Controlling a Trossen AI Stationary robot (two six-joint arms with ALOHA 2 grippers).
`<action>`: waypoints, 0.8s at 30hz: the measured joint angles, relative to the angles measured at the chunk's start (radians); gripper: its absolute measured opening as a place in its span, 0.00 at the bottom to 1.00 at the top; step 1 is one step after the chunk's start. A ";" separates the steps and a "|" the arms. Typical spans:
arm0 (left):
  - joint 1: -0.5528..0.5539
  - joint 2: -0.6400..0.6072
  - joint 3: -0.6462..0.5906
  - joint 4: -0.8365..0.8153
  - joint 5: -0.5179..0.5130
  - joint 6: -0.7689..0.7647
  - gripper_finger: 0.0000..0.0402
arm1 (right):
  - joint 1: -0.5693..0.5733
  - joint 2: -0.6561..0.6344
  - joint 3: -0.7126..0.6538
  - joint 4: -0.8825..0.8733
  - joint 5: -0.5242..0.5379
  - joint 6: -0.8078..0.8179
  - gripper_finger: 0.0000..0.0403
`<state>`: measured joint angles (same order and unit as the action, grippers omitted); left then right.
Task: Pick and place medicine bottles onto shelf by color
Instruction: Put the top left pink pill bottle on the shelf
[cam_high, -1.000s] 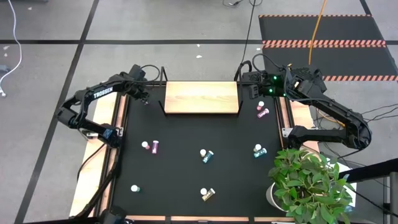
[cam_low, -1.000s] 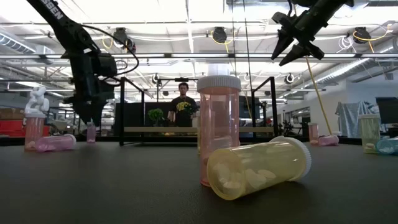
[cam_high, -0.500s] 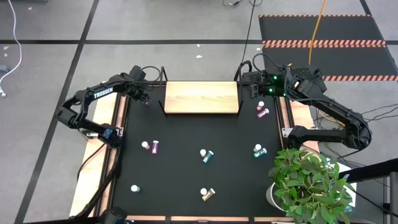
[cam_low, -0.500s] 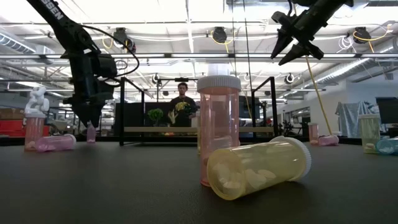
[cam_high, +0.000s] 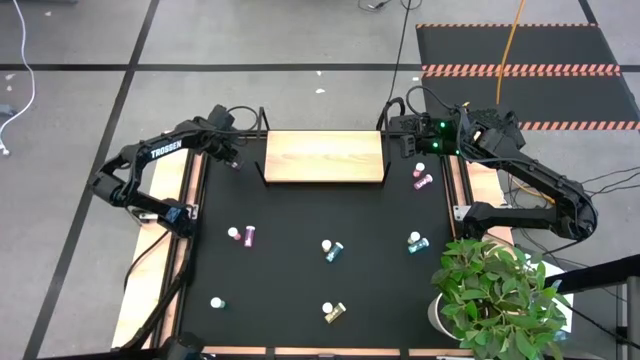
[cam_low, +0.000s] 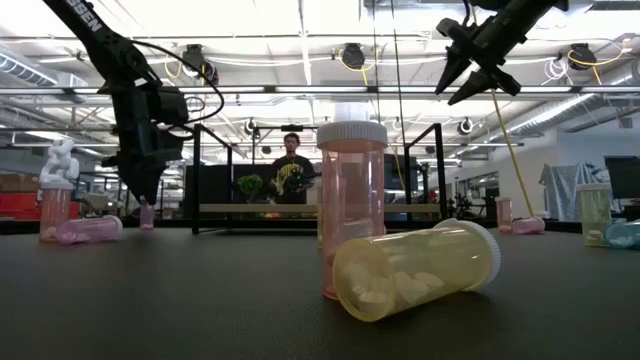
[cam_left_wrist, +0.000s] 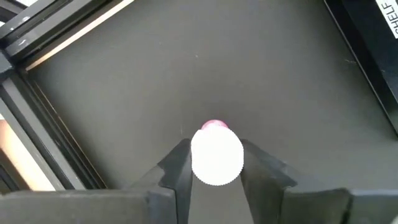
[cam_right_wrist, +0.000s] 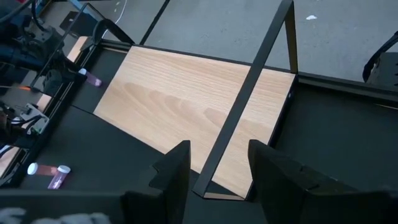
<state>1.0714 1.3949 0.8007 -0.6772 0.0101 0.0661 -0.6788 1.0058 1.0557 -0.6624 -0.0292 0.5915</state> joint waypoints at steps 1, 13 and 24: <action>0.000 0.000 0.005 -0.006 0.000 -0.007 0.30 | 0.000 0.000 0.000 0.000 0.000 0.000 0.39; -0.004 0.001 0.361 -0.362 -0.087 0.003 0.31 | 0.000 0.000 0.000 -0.003 -0.002 -0.020 0.39; -0.132 0.066 0.881 -0.425 -0.118 -0.024 0.31 | 0.000 0.000 0.000 -0.007 0.000 -0.064 0.39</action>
<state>0.9395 1.4608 1.6819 -1.1020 -0.1078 0.0417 -0.6788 1.0058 1.0555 -0.6697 -0.0292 0.5272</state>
